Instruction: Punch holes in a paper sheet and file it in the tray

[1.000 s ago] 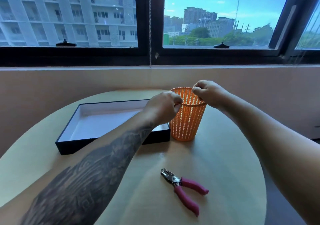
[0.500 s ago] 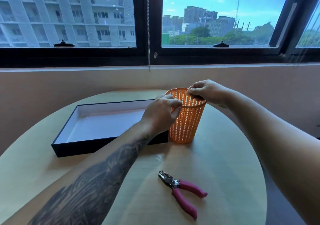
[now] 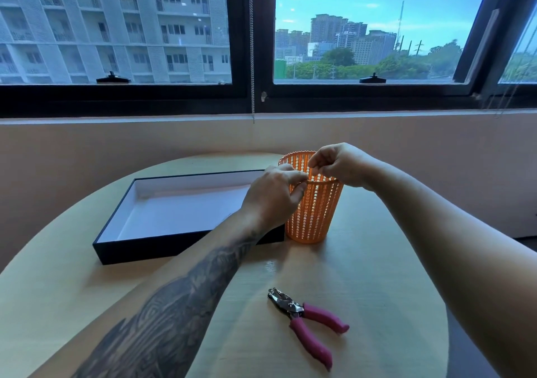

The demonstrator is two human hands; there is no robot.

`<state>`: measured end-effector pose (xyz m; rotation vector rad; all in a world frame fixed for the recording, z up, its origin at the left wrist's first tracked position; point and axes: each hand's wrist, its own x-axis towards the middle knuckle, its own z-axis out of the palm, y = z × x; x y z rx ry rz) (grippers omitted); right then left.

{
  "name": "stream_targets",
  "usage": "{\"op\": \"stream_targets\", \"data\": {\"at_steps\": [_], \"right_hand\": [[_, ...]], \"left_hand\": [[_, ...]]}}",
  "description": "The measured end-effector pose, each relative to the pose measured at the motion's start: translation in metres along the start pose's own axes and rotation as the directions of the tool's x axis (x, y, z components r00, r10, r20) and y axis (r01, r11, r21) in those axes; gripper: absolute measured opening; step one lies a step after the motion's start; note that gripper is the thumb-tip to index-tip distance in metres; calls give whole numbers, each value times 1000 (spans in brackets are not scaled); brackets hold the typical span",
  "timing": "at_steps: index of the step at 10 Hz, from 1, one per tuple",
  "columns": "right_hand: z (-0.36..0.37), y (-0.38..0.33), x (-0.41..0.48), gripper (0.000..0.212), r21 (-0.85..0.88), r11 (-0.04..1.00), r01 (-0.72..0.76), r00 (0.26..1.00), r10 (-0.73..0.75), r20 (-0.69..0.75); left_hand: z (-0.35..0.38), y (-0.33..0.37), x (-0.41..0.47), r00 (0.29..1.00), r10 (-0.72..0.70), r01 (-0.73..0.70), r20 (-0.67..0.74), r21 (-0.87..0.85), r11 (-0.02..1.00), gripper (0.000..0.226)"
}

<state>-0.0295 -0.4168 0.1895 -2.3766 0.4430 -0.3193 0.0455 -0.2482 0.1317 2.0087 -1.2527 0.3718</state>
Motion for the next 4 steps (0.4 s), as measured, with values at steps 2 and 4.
{"op": "stream_targets", "data": {"at_steps": [2, 4], "right_hand": [[1, 1, -2, 15, -12, 1000, 15, 1000, -15, -20], [11, 0, -19, 13, -81, 984, 160, 959, -174, -222]], "left_hand": [[1, -1, -2, 1000, -15, 15, 8, 9, 1000, 29], [-16, 5, -18, 995, -27, 18, 95, 104, 994, 56]]}}
